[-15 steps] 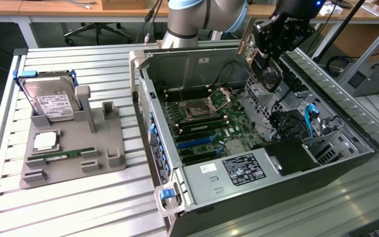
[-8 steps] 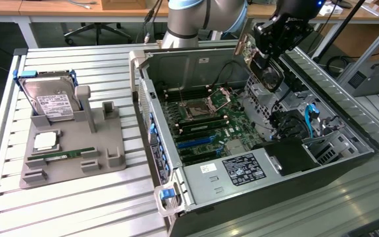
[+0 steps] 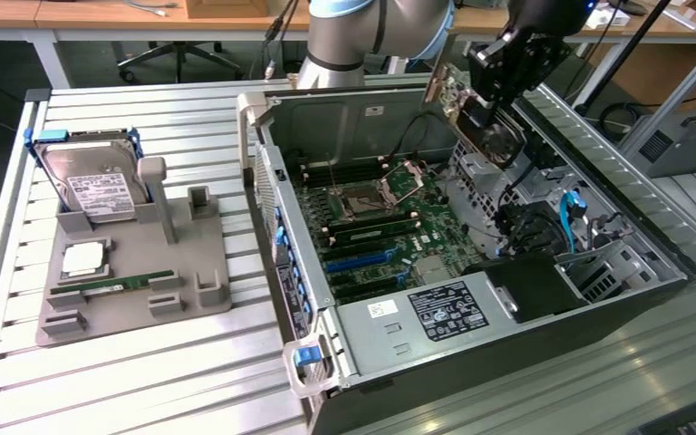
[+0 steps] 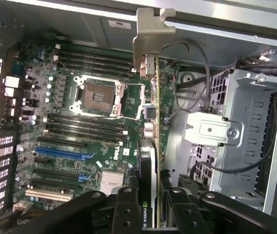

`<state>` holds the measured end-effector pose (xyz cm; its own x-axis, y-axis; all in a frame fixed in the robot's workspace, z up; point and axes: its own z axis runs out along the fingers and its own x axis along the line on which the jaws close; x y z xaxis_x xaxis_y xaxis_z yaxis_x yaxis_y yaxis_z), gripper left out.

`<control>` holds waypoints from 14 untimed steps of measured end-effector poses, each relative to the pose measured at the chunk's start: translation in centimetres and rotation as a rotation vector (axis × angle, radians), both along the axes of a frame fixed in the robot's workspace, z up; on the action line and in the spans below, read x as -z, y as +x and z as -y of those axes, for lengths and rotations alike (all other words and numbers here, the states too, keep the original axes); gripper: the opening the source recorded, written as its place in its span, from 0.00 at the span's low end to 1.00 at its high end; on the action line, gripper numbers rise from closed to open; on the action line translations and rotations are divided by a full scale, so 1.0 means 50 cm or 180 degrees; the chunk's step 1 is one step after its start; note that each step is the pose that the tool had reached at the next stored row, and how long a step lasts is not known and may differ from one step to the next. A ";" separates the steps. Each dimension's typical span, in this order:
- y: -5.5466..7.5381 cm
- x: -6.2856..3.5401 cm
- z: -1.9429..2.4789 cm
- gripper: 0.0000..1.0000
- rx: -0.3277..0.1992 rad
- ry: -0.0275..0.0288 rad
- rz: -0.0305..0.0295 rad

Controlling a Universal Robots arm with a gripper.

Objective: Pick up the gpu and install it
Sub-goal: 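Insert the gpu into the slot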

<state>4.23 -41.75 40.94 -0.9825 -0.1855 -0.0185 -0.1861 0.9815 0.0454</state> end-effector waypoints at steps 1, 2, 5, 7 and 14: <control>0.000 0.000 0.0000 0.27 -0.0041 -0.0001 0.0000; 0.000 0.000 0.0000 0.27 -0.0094 -0.0003 0.0000; 0.000 0.000 0.0000 0.27 -0.0296 -0.0011 0.0000; 0.000 0.000 0.0000 0.27 -0.0440 -0.0015 0.0000; 0.000 0.000 0.0000 0.27 -0.0793 -0.0023 0.0000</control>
<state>4.23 -41.75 40.94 -0.9063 -0.4222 -0.0164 -0.4225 0.9055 0.0384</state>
